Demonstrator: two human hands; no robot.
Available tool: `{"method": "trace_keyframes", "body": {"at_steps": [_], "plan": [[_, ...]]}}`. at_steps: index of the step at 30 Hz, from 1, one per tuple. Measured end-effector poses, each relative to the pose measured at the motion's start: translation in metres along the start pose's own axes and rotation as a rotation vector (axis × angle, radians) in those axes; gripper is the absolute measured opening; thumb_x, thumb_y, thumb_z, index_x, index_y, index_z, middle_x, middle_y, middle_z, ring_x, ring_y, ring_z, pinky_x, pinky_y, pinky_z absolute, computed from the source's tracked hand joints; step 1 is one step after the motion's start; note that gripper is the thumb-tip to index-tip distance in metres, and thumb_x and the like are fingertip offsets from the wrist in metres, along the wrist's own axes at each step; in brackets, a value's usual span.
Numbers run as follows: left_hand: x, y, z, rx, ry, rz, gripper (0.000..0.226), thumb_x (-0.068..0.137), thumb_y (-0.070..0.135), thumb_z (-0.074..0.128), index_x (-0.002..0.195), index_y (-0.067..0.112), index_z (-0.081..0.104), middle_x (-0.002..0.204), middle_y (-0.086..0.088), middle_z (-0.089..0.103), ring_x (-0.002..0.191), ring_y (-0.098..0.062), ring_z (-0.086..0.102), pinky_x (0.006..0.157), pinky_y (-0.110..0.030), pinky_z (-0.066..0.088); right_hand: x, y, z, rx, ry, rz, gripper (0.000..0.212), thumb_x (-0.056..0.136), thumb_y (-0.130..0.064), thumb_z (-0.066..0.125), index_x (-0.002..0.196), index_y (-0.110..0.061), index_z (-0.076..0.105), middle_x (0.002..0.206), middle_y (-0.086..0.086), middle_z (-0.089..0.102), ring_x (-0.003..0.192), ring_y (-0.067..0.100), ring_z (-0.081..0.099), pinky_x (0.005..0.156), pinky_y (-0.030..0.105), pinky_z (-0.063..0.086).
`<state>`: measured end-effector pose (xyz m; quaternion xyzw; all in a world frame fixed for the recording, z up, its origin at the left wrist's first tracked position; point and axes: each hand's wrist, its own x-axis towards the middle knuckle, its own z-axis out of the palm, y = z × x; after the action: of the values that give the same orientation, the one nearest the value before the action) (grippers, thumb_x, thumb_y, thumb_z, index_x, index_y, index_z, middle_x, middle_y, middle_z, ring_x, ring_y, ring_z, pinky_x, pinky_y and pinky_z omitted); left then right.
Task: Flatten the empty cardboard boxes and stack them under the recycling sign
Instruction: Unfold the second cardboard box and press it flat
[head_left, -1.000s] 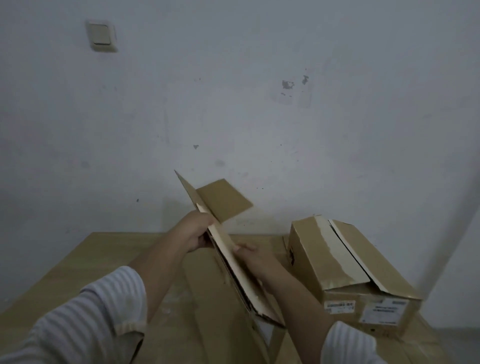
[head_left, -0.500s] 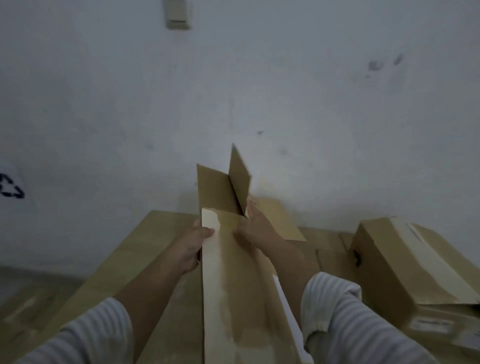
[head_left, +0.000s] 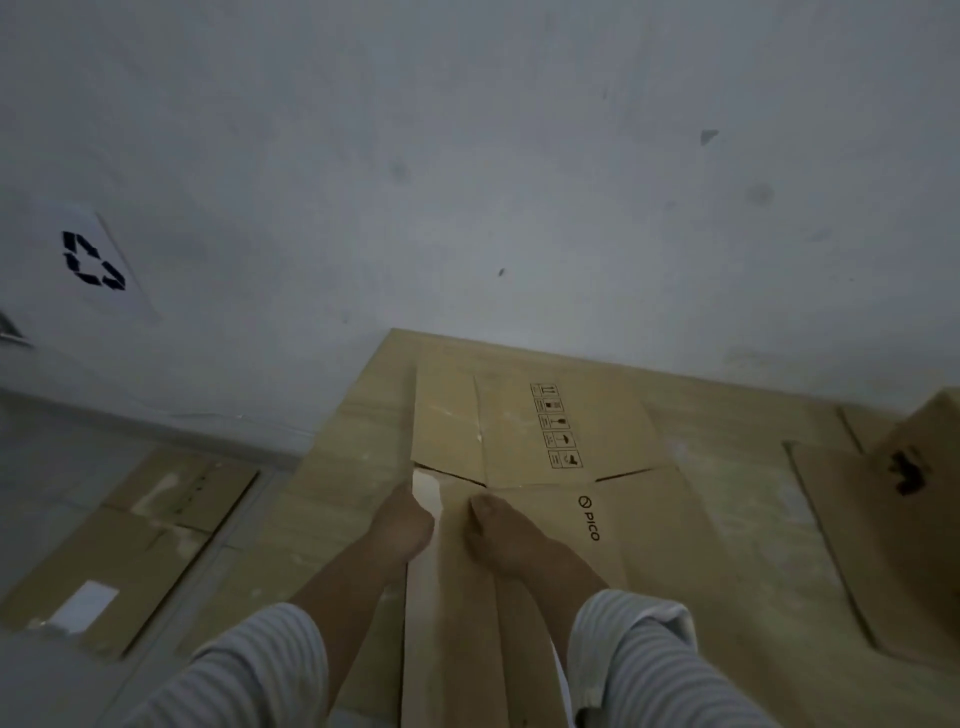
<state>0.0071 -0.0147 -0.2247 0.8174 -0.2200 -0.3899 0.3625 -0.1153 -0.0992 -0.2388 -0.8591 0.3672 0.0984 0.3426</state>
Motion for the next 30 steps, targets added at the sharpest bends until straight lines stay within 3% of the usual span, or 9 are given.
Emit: {"method": "trace_keyframes", "body": {"at_steps": [3, 5, 7, 10, 13, 19, 22, 26, 30], "plan": [[0.012, 0.005, 0.014, 0.105, 0.13, -0.021, 0.054, 0.088, 0.007, 0.05, 0.139, 0.001, 0.039, 0.133, -0.021, 0.05, 0.122, -0.036, 0.051, 0.097, -0.033, 0.043, 0.002, 0.008, 0.004, -0.042, 0.0, -0.009, 0.058, 0.097, -0.021, 0.043, 0.149, -0.007, 0.022, 0.158, 0.01, 0.016, 0.146, 0.02, 0.016, 0.117, 0.026, 0.013], [0.015, 0.016, 0.023, 0.227, 0.17, -0.064, 0.075, 0.087, 0.014, 0.051, 0.152, 0.01, 0.013, 0.149, -0.018, 0.031, 0.134, -0.036, 0.037, 0.107, -0.039, 0.035, 0.005, 0.015, 0.001, -0.023, 0.028, -0.016, 0.059, 0.093, -0.014, 0.047, 0.148, -0.009, 0.026, 0.157, 0.01, 0.022, 0.144, 0.021, 0.021, 0.116, 0.025, 0.016], [0.021, 0.028, 0.035, 0.384, 0.188, -0.054, 0.078, 0.088, 0.02, 0.049, 0.153, 0.017, 0.006, 0.159, -0.012, 0.014, 0.144, -0.033, 0.02, 0.114, -0.043, 0.026, 0.009, 0.022, -0.009, 0.043, 0.096, -0.003, 0.055, 0.091, -0.01, 0.047, 0.145, -0.011, 0.035, 0.151, 0.009, 0.034, 0.14, 0.022, 0.031, 0.113, 0.023, 0.02], [0.037, 0.042, 0.057, 0.574, 0.117, 0.054, 0.076, 0.091, 0.031, 0.048, 0.154, 0.02, 0.007, 0.162, -0.009, 0.001, 0.149, -0.033, 0.0, 0.119, -0.048, 0.011, 0.02, 0.045, -0.032, 0.06, 0.224, -0.009, 0.045, 0.092, -0.011, 0.047, 0.137, -0.01, 0.047, 0.143, 0.011, 0.046, 0.132, 0.022, 0.041, 0.106, 0.017, 0.023], [0.059, 0.051, 0.084, 0.645, 0.022, 0.151, 0.072, 0.093, 0.032, 0.045, 0.153, 0.02, 0.008, 0.162, -0.009, -0.002, 0.149, -0.033, -0.006, 0.119, -0.048, 0.005, 0.04, 0.079, -0.055, 0.013, 0.289, 0.055, 0.047, 0.091, -0.014, 0.048, 0.138, -0.009, 0.046, 0.146, 0.01, 0.04, 0.136, 0.021, 0.036, 0.11, 0.02, 0.022], [0.106, 0.066, 0.123, 0.748, 0.061, 0.241, 0.067, 0.094, 0.045, 0.037, 0.153, 0.021, 0.013, 0.163, -0.008, 0.0, 0.149, -0.032, -0.005, 0.119, -0.052, 0.002, 0.089, 0.135, -0.082, -0.109, 0.372, 0.093, 0.055, 0.092, -0.031, 0.045, 0.143, -0.012, 0.037, 0.153, 0.011, 0.028, 0.142, 0.026, 0.022, 0.118, 0.035, 0.017], [0.126, 0.067, 0.131, 0.787, 0.137, 0.259, 0.068, 0.093, 0.054, 0.029, 0.152, 0.024, 0.014, 0.163, -0.008, 0.004, 0.149, -0.032, -0.001, 0.118, -0.053, 0.002, 0.108, 0.147, -0.086, -0.171, 0.394, 0.078, 0.066, 0.086, -0.045, 0.027, 0.145, -0.016, 0.033, 0.156, 0.008, 0.024, 0.145, 0.026, 0.015, 0.118, 0.039, 0.01], [0.136, 0.062, 0.14, 0.884, 0.237, 0.273, 0.081, 0.081, 0.061, 0.007, 0.152, 0.026, 0.017, 0.162, -0.008, 0.012, 0.149, -0.032, 0.008, 0.117, -0.055, 0.004, 0.119, 0.154, -0.08, -0.275, 0.386, 0.066, 0.074, 0.085, -0.05, 0.007, 0.15, -0.016, 0.02, 0.16, 0.005, 0.012, 0.148, 0.024, 0.004, 0.118, 0.04, 0.0], [0.139, 0.059, 0.143, 0.89, 0.253, 0.272, 0.08, 0.082, 0.062, 0.005, 0.153, 0.026, 0.016, 0.162, -0.006, 0.01, 0.15, -0.031, 0.006, 0.118, -0.054, 0.001, 0.12, 0.156, -0.074, -0.301, 0.429, 0.038, 0.075, 0.086, -0.05, 0.012, 0.149, -0.011, 0.023, 0.159, 0.01, 0.017, 0.147, 0.029, 0.009, 0.116, 0.043, 0.0]]}}
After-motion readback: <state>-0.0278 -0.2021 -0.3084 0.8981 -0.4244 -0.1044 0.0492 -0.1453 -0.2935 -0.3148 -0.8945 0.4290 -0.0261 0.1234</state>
